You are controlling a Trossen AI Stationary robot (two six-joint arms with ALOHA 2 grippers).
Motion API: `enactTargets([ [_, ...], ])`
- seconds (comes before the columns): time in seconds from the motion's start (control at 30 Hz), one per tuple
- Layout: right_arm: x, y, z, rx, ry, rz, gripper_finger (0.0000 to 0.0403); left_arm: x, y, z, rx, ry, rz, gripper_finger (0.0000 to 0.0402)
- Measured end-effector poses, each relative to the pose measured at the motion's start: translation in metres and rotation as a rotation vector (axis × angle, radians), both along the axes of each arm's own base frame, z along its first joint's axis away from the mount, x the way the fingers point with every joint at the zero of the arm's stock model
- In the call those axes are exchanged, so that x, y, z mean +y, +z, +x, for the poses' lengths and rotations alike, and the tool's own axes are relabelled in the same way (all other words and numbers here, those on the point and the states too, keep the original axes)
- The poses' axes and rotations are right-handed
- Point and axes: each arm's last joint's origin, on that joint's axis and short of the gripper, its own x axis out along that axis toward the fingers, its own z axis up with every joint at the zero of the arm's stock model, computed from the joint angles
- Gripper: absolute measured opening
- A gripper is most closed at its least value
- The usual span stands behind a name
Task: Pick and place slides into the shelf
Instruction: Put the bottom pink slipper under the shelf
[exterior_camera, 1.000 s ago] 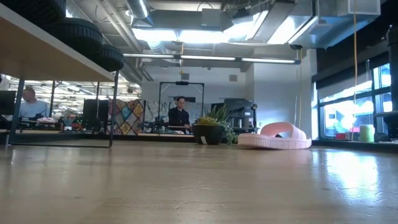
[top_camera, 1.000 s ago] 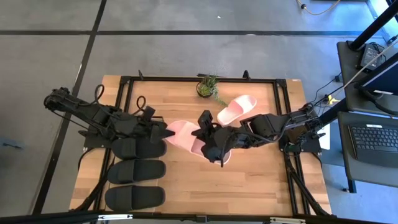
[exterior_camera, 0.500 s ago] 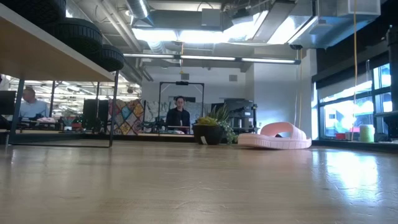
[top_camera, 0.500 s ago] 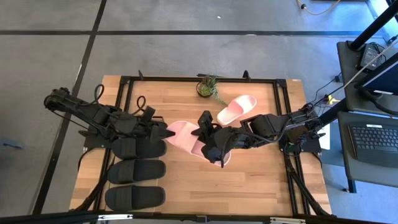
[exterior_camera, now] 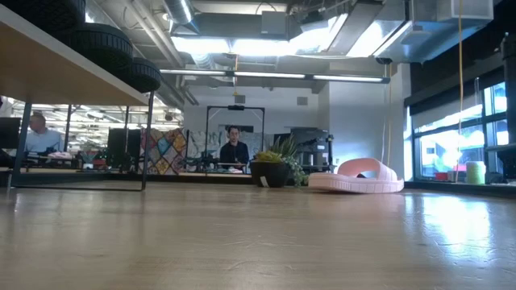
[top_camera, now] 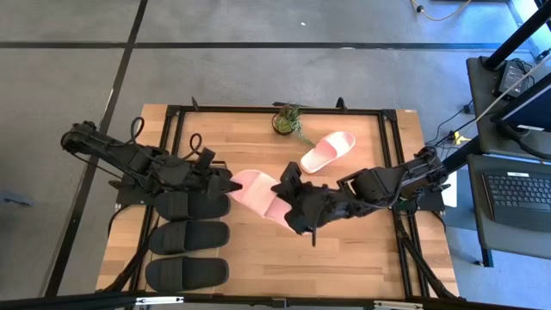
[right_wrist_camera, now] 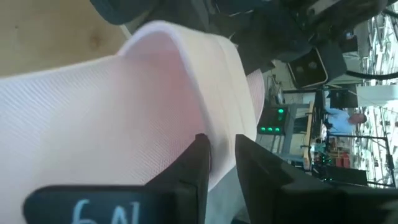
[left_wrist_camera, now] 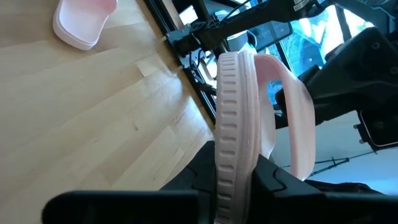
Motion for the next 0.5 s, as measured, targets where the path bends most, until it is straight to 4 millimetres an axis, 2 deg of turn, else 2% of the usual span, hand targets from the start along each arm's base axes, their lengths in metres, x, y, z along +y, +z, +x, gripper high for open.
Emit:
enactTargets([
  [0.3, 0.010, 0.003, -0.010, -0.044, -0.083, -0.062, 0.0082, 0.000, 0.000, 0.000, 0.000, 0.000, -0.002, 0.0037],
  [0.5, -0.001, 0.015, -0.039, -0.049, -0.201, 0.153, 0.0127, 0.000, -0.001, 0.000, 0.006, -0.007, 0.002, 0.0034],
])
